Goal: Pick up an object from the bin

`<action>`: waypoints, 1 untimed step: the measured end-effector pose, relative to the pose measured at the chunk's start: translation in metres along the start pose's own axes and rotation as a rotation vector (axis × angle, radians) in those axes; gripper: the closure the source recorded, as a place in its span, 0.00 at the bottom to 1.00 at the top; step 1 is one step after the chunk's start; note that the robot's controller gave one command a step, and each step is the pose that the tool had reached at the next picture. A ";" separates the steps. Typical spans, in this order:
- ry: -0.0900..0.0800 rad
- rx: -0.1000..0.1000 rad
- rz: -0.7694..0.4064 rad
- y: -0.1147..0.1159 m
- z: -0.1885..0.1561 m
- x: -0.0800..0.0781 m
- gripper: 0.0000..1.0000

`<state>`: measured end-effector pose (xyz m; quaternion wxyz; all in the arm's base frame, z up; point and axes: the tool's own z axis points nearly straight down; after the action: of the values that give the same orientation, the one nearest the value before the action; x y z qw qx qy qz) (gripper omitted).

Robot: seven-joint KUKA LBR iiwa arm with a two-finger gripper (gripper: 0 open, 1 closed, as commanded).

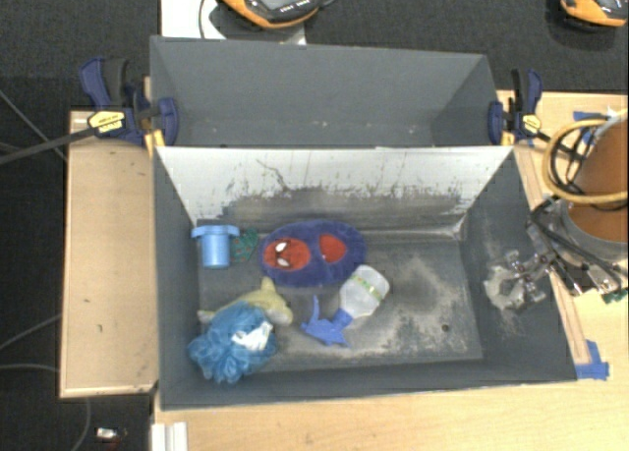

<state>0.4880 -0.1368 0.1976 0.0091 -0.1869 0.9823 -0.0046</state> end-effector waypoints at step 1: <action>-0.003 0.001 0.076 -0.001 -0.064 -0.006 1.00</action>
Offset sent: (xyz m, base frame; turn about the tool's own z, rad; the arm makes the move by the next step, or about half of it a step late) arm 0.0038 0.0212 -0.1276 -0.4024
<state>0.4931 -0.1353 0.2620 0.0108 -0.1496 0.9887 -0.0045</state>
